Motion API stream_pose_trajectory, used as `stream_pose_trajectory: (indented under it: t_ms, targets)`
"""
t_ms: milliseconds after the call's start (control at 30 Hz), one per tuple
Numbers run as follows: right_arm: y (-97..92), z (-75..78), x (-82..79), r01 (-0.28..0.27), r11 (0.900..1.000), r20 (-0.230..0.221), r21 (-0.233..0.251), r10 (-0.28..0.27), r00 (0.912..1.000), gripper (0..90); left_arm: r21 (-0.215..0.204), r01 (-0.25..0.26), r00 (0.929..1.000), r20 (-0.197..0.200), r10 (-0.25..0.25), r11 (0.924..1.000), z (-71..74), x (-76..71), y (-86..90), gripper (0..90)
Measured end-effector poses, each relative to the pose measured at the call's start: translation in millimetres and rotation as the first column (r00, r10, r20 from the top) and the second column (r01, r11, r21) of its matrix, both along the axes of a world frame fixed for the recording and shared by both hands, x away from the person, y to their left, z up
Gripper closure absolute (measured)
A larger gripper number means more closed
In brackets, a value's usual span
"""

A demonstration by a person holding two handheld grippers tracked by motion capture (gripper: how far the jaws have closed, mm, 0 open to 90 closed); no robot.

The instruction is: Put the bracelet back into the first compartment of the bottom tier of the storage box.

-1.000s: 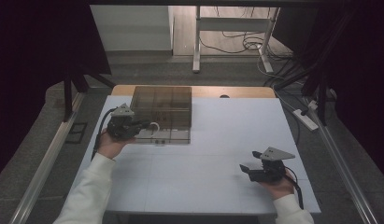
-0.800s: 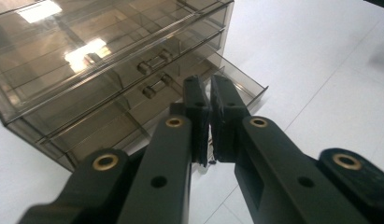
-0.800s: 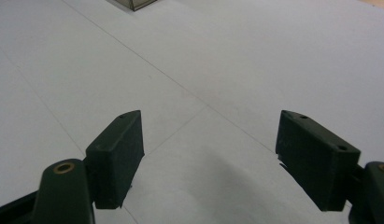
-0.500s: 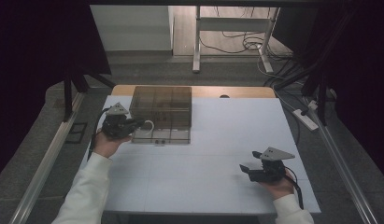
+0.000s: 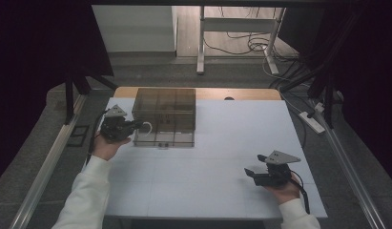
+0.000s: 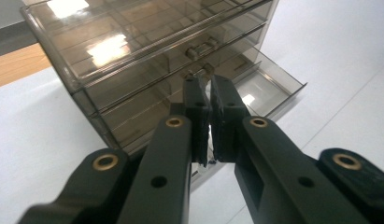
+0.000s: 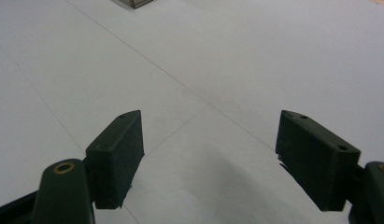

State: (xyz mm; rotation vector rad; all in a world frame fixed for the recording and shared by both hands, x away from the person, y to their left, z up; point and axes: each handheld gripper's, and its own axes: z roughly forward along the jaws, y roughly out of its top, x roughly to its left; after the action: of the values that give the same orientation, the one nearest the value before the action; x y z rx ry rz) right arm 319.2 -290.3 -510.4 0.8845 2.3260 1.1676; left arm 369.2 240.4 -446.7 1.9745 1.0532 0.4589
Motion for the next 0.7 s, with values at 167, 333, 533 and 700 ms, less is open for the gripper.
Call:
stream_pose_trajectory:
  t_ms: [167, 333, 533, 700]
  targets:
    - [0.3, -0.3, 0.1, -0.001, 1.0, -0.001, -0.001, 0.001, 1.0, 23.4, 0.017, -0.026, 0.9997, 0.002, 0.026, 0.9995, -5.6, 3.1, 0.8, 85.7]
    - [0.4, -0.4, 0.2, -0.001, 1.0, -0.001, -0.001, 0.001, 1.0, 23.4, 0.022, -0.034, 0.9994, -0.003, 0.034, 0.9992, -10.6, 6.3, -0.2, 85.7]
    - [0.8, -0.9, 0.5, -0.002, 1.0, -0.003, -0.002, 0.002, 1.0, 23.4, 0.016, -0.052, 0.9986, -0.008, 0.052, 0.9985, -15.9, 10.6, 0.2, 85.7]
    - [0.9, -1.2, 0.7, -0.002, 1.0, -0.003, -0.003, 0.002, 1.0, 23.4, 0.02, -0.059, 0.9981, -0.013, 0.059, 0.998, -20.6, 14.1, -1.6, 85.7]
